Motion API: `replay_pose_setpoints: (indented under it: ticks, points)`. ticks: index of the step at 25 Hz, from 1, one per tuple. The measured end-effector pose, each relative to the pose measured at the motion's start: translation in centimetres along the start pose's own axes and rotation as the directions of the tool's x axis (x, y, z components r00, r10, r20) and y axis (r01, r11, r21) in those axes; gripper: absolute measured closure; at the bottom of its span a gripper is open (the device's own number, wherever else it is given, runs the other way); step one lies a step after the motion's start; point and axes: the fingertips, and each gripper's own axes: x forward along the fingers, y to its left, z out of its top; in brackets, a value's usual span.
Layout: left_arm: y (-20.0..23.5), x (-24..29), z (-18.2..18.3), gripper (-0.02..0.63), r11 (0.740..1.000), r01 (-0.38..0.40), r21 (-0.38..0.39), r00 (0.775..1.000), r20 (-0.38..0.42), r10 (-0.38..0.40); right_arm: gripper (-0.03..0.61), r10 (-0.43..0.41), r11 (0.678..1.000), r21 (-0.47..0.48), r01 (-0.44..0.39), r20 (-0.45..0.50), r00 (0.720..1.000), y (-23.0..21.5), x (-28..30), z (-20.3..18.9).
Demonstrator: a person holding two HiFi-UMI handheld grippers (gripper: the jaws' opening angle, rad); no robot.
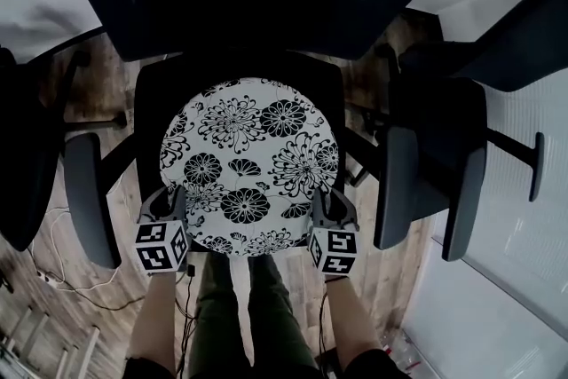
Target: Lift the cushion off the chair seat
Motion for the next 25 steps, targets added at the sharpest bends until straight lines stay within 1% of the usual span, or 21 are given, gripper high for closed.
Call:
replay_pose_setpoints:
  ticks: [2, 4, 12, 15, 16, 17, 18, 19, 20, 21, 22, 25]
  points:
    - [-0.4, 0.1, 0.2, 0.567, 1.0, 0.009, 0.004, 1.0, -0.008, -0.009, 0.523, 0.008, 1.0, -0.009, -0.008, 0.002, 1.0, 0.2, 0.0, 0.2]
    - [-0.5, 0.0, 0.4, 0.58, 1.0, 0.013, -0.001, 1.0, 0.002, -0.013, 0.536, 0.009, 1.0, -0.01, -0.009, 0.01, 1.0, 0.3, -0.2, 0.3]
    - [-1.3, -2.2, 1.5, 0.584, 1.0, 0.019, 0.013, 0.996, 0.084, -0.02, 0.543, 0.007, 1.0, -0.011, -0.006, 0.038, 0.999, 0.6, -1.8, 1.0]
    - [-0.8, -2.2, 2.7, 0.586, 1.0, 0.024, 0.014, 0.994, 0.103, -0.025, 0.543, 0.002, 1.0, -0.011, -0.002, 0.041, 0.999, 1.1, -2.0, 2.0]
    - [-0.2, -1.6, 3.3, 0.586, 1.0, 0.03, 0.003, 0.995, 0.092, -0.03, 0.543, -0.004, 1.0, -0.017, 0.004, 0.009, 1.0, 1.3, -1.9, 2.6]
    - [0.2, -1.0, 3.5, 0.586, 0.999, 0.044, -0.025, 0.997, 0.057, -0.043, 0.543, -0.014, 0.999, -0.031, 0.012, -0.051, 0.999, 1.3, -2.3, 3.2]
    - [0.0, -1.0, 2.9, 0.586, 0.995, 0.066, -0.073, 0.998, -0.005, -0.066, 0.543, -0.028, 0.999, -0.049, 0.022, -0.128, 0.991, 1.2, -3.0, 3.7]
    - [-0.7, -1.6, 2.0, 0.586, 0.988, 0.087, -0.13, 0.992, -0.078, -0.098, 0.543, -0.044, 0.997, -0.067, 0.031, -0.205, 0.978, 1.0, -3.9, 4.2]
    - [-1.3, -2.1, 1.3, 0.586, 0.979, 0.101, -0.176, 0.983, -0.135, -0.126, 0.543, -0.057, 0.996, -0.08, 0.037, -0.262, 0.963, 0.9, -4.4, 4.8]
    - [-1.3, -2.2, 1.3, 0.586, 0.974, 0.107, -0.198, 0.977, -0.16, -0.14, 0.543, -0.064, 0.996, -0.085, 0.041, -0.287, 0.956, 1.0, -4.2, 5.3]
    - [-1.0, -1.8, 1.6, 0.586, 0.974, 0.109, -0.2, 0.977, -0.16, -0.142, 0.543, -0.066, 0.995, -0.084, 0.043, -0.286, 0.956, 1.2, -3.7, 5.6]
    - [-0.5, -1.4, 2.1, 0.586, 0.978, 0.112, -0.177, 0.985, -0.109, -0.132, 0.543, -0.067, 0.996, -0.081, 0.049, -0.234, 0.97, 1.2, -2.9, 5.4]
